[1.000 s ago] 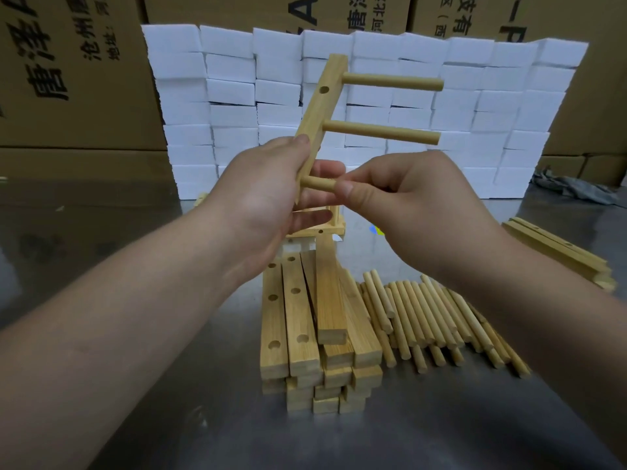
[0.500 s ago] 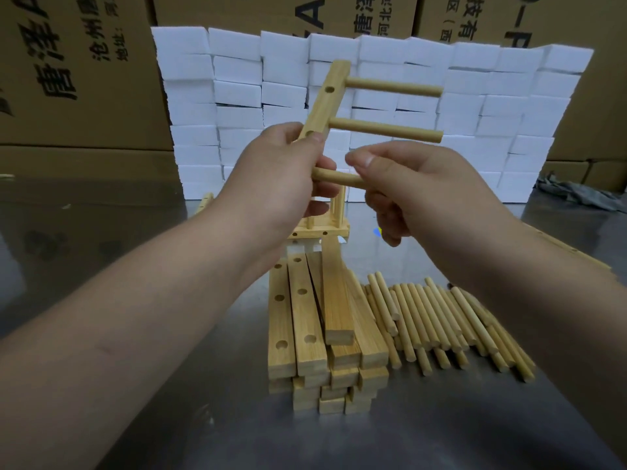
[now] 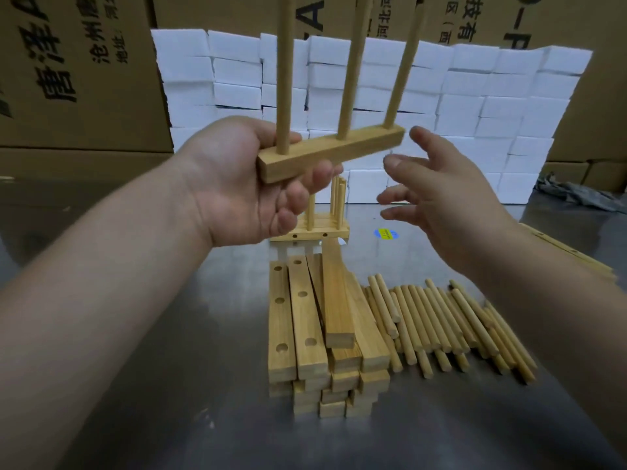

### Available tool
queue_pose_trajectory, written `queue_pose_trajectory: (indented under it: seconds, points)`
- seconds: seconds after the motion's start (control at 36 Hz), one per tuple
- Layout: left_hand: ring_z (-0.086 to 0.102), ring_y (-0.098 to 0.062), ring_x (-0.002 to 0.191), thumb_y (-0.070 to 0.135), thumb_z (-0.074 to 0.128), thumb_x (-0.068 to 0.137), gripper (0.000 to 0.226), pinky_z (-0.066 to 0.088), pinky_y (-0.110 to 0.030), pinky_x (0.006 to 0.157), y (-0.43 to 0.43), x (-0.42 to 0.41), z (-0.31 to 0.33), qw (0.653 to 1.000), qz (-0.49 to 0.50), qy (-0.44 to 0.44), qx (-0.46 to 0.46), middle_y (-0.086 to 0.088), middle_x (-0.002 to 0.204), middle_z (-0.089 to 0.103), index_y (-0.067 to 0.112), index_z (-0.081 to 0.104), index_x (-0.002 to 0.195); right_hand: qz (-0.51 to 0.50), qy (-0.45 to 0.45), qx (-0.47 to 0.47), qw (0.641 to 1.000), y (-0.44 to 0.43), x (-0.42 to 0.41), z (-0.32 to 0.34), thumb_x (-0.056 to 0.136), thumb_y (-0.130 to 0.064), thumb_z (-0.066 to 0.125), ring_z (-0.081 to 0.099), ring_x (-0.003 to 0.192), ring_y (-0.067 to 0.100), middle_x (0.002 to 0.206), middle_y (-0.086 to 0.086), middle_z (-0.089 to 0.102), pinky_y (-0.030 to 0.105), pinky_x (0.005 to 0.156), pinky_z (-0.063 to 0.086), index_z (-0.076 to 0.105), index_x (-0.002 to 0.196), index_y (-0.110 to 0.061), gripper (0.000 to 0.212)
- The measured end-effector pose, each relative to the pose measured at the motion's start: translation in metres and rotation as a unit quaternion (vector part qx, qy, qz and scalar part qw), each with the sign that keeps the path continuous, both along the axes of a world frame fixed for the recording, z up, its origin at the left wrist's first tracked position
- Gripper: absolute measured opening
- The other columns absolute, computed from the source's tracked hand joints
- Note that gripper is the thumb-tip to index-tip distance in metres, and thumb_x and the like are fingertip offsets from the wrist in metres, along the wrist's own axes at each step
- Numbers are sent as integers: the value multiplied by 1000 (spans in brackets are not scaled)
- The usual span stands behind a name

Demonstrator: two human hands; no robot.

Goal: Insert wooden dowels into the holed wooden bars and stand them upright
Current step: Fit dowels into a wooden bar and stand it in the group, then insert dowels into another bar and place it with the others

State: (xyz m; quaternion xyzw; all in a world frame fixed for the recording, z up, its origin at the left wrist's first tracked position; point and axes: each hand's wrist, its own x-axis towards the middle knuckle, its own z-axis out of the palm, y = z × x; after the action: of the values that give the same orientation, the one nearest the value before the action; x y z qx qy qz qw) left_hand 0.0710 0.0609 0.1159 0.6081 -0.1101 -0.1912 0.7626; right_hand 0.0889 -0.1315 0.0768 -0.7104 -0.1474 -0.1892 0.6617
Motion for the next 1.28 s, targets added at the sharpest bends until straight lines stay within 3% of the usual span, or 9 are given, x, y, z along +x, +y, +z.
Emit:
queue_pose_trajectory:
  seconds: [0.08,0.17,0.25,0.36,0.47,0.64,0.89,1.14,1.28]
  points:
    - [43,-8,34,28,34,90,51,36,-14,35,0,2,-1,999,-20,0,35,2,53,57,3,75,75,43,-32,7,999,-2,0,0,88,-21,60,65,69,11,96,-7,61,25,65,53,27,145,-20,66]
    - [36,-7,32,28,35,87,48,33,-14,35,1,2,-1,997,-33,-12,63,2,51,55,5,75,73,35,-54,22,998,-2,1,1,89,-15,59,62,62,9,86,-3,60,23,63,51,49,126,-19,39]
    - [31,-6,29,27,35,87,45,31,-13,34,0,2,-1,997,-18,-12,69,-2,55,60,1,72,87,28,-58,23,998,-3,3,1,89,-8,58,62,62,7,77,-3,59,21,65,51,58,103,-21,19]
    - [28,-6,31,39,25,98,48,35,-13,36,-2,9,-5,989,99,-54,95,-11,76,72,5,59,102,1,-49,55,997,-5,7,0,89,-10,59,62,62,7,74,-2,61,19,66,51,61,98,-14,10]
    - [40,-11,34,38,38,97,34,44,-18,41,-5,14,-8,968,199,-130,78,-6,68,69,9,55,91,-42,-30,79,996,-6,11,-3,88,-9,60,65,66,8,83,1,63,20,70,54,55,105,-10,18]
    - [65,-10,55,11,62,87,4,55,-19,57,-5,21,-20,935,235,-218,148,-11,91,67,11,58,88,-66,-1,85,994,-7,15,-7,88,-11,61,66,64,7,86,2,62,20,71,56,53,109,-11,23]
    - [60,-4,70,28,65,85,19,46,-18,60,6,34,-36,868,288,-302,269,13,80,63,30,63,104,-84,43,61,994,-8,21,-14,89,-9,59,67,62,4,84,0,62,26,76,57,54,117,-12,29]
    - [58,-5,75,30,67,83,34,41,-19,62,13,56,-54,851,314,-302,294,9,82,64,22,65,116,-85,94,34,991,-9,25,-18,88,-12,58,70,70,6,57,-8,68,36,91,51,42,136,-8,51]
    - [59,-14,92,29,66,85,35,41,-23,73,17,84,-69,852,340,-259,303,4,102,66,18,64,118,-84,95,32,991,-8,25,-19,87,-17,59,70,75,9,72,-2,68,36,91,51,46,133,-11,48]
